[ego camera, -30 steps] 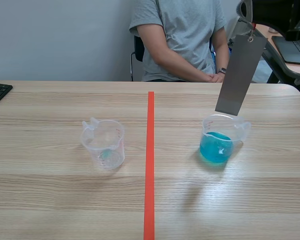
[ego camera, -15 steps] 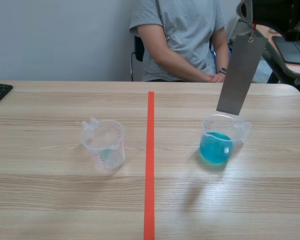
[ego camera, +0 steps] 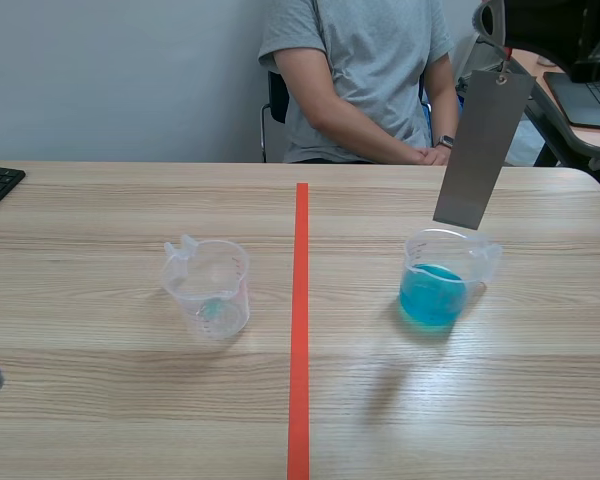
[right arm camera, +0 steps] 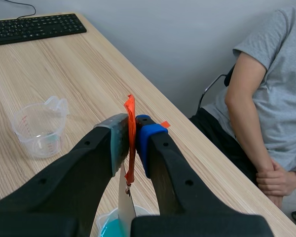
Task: Do the redox reaction experiment.
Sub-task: 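Raise the plate and point at it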
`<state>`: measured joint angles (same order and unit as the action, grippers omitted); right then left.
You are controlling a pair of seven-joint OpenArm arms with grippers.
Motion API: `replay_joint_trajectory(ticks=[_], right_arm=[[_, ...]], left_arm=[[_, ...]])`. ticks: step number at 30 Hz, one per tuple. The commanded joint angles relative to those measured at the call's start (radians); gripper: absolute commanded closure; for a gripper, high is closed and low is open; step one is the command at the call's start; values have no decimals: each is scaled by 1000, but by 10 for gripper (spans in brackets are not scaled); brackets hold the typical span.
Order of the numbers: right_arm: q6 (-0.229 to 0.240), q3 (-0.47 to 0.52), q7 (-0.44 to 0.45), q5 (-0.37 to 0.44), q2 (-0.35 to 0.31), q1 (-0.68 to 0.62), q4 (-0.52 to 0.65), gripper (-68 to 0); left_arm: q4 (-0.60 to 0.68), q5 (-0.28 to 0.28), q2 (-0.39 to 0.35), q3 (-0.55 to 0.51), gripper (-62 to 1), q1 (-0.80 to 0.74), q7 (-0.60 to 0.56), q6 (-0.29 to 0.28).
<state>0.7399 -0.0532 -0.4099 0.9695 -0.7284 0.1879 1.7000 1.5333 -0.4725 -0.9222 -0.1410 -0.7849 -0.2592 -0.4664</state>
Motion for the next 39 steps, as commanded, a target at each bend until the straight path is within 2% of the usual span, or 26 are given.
replay_joint_trajectory(ticks=[1,6,10,17,23,26,28,32,39], right_arm=[[6,23,11,11,-16,23,11,-15],[6,23,10,11,-16,23,11,-15],[6,23,4,11,-16,23,11,-15],[6,23,4,11,-16,23,11,-15],[6,23,4,11,-16,23,11,-15],[6,23,4,11,-16,23,11,-15],[6,23,4,11,-16,23,11,-15],[6,23,4,11,-16,23,11,-15],[6,23,4,11,-15,23,11,-15]], left_arm=[[13,-7,-9,35,-49,66,-14,-2],[13,-7,-15,171,-49,288,-14,-2],[13,-6,-10,321,-49,483,-13,-2],[12,10,53,590,-49,798,51,0],[5,51,150,800,-49,1010,153,8],[-34,51,212,894,-49,1103,176,39],[-81,50,257,947,-49,1160,176,61],[-207,50,352,1031,-49,1259,174,64],[-418,51,513,1106,-49,1368,169,64]])
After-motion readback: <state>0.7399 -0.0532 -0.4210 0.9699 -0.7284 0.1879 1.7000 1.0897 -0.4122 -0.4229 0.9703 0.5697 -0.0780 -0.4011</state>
